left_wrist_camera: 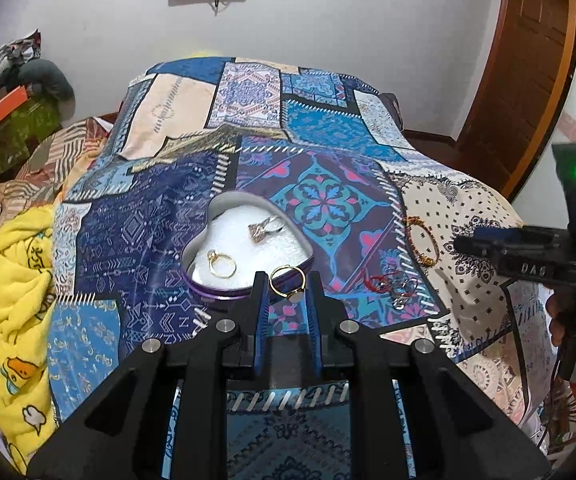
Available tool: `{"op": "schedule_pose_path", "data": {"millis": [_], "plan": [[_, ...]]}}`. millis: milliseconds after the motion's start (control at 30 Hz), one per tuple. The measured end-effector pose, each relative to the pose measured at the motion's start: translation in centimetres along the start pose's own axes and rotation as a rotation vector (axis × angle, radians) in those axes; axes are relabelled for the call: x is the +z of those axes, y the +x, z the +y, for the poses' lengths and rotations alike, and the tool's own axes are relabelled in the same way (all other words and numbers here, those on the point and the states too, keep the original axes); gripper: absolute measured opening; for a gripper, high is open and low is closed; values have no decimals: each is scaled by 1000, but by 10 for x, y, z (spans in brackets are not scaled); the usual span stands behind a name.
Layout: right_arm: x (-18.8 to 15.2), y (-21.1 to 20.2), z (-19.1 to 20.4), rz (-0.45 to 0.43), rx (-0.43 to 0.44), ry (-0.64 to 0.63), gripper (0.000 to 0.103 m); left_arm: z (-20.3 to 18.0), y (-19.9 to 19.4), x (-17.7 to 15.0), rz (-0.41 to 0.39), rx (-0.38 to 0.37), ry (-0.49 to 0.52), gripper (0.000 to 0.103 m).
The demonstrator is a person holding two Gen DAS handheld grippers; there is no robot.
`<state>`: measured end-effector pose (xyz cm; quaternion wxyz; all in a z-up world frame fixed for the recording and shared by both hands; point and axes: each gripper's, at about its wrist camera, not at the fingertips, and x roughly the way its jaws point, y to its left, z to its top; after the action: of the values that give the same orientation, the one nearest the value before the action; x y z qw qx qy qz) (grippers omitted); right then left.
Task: Organize jewelry
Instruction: 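Carry the gold hoop with the left tool while the right lifts the red-gold bracelet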
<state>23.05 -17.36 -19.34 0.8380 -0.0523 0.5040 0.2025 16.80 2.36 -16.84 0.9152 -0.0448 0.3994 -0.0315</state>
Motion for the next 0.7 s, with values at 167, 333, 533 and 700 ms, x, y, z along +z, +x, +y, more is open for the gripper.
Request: {"op": "schedule_pose_path", "data": {"millis": [167,333,533,700], "plan": [[3,22,5,42,-9,-1,48,2,10,-5,24,2,-6,17],[8,28,4,1,-25,-8,48,3,16,-6,29,11,3,17],[15,32,-1,-18,4,14,48,7,22,-5,37,11,-4,17],[14,32,2,-43,-20,-1,28,7,25,-5,40,3,-13,17]]}}
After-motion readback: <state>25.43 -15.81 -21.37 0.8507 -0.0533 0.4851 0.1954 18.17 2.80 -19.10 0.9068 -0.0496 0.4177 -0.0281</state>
